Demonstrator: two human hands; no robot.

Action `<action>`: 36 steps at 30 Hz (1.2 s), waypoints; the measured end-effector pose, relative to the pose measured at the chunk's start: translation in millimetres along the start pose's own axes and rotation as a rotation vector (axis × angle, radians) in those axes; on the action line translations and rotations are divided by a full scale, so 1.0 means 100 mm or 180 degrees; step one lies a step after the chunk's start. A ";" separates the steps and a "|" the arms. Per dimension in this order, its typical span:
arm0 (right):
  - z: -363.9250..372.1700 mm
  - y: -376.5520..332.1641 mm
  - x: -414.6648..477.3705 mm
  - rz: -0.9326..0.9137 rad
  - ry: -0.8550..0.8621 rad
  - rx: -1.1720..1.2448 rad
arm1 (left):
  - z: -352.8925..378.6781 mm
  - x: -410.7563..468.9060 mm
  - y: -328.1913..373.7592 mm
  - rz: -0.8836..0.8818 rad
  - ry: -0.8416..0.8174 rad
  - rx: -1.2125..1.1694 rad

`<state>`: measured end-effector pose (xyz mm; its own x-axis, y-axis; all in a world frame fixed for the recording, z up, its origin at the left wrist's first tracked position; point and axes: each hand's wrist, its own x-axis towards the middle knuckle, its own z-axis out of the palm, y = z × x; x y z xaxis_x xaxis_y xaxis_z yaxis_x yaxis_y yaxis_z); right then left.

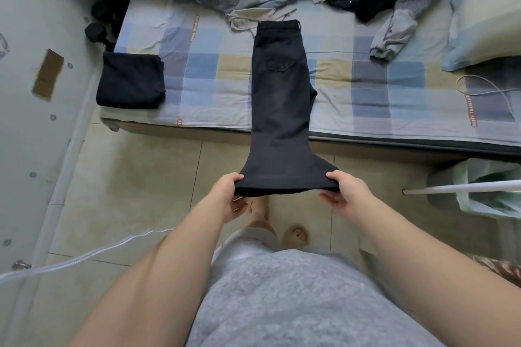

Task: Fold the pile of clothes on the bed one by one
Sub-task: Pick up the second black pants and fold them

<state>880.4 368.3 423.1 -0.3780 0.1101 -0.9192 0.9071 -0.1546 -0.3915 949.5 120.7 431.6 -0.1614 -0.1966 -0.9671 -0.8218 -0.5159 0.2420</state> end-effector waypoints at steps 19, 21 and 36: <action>1.84 -3.04 1.10 -0.0181 0.0172 0.0250 | 0.99 0.83 3.58 0.0102 -0.0497 -0.0659; 2.04 -3.38 1.36 -0.0164 0.0187 0.0318 | 1.16 1.03 4.02 0.0112 -0.0553 -0.0557; 3.03 -4.68 4.38 0.0034 0.0164 0.0314 | 2.52 3.75 5.68 0.0540 0.0013 -0.0118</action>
<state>233.9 191.6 191.3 -0.3561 0.1579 -0.9210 0.8874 -0.2517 -0.3863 284.0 -35.8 186.3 -0.2938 -0.2868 -0.9118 -0.7622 -0.5054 0.4046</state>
